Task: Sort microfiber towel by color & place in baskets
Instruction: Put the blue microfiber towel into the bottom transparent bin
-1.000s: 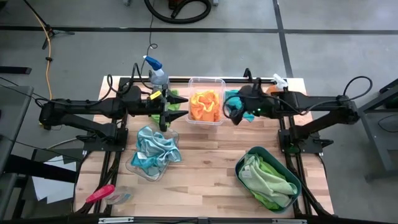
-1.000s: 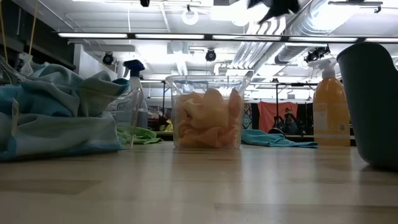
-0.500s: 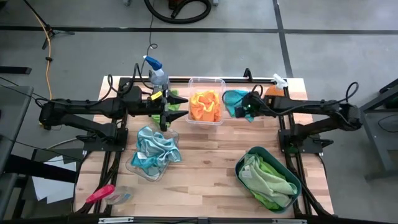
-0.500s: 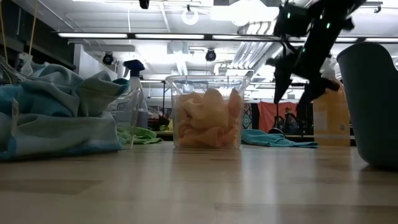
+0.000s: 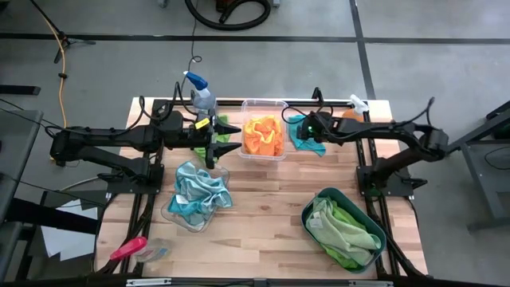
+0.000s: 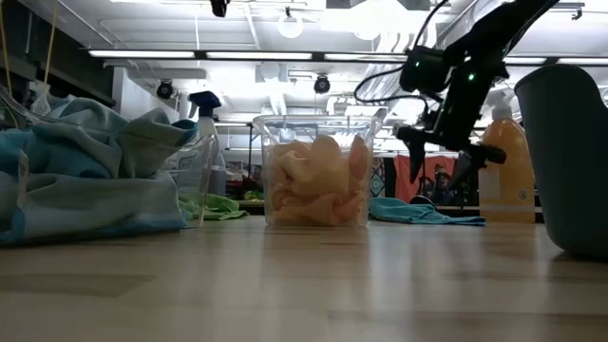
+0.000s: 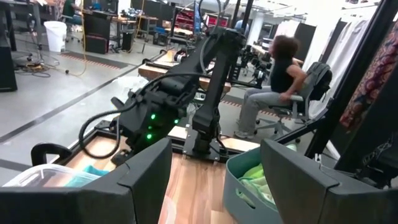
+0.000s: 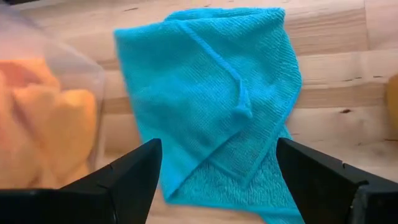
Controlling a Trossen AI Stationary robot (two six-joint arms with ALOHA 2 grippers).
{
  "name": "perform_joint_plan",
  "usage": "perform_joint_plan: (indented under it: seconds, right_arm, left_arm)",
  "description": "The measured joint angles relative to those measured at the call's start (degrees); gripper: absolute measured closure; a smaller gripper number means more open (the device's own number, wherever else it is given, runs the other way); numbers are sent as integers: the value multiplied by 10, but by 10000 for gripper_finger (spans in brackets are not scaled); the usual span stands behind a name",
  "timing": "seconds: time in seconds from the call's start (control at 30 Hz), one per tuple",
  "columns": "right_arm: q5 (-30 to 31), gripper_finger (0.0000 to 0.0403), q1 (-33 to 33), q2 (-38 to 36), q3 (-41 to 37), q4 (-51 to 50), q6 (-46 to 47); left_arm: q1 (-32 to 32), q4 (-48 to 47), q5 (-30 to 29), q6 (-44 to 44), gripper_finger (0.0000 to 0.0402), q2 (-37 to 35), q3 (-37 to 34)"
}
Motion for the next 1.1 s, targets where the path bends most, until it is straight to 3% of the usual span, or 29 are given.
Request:
perform_joint_plan:
  seconds: [0.4, 0.7, 0.87, 1.03, 1.1]
  right_arm:
    - [32, 90, -2, 100, 0, 46, 69]
    - [19, 112, 4, 154, 4, 32, 35]
    - [18, 206, 24, 154, 4, -34, 22]
    - [14, 366, 63, 142, 3, -91, -52]
    - [6, 387, 84, 125, 0, -113, -73]
  left_arm:
    - [0, -1, 0, 0, 167, 0, 0]
    - [0, -3, 0, 0, 167, 0, 0]
    - [0, -11, 0, 1, 167, 0, 0]
    - [0, -21, 1, -4, 167, -3, 0]
    - [0, -20, 9, -22, 167, -11, 1]
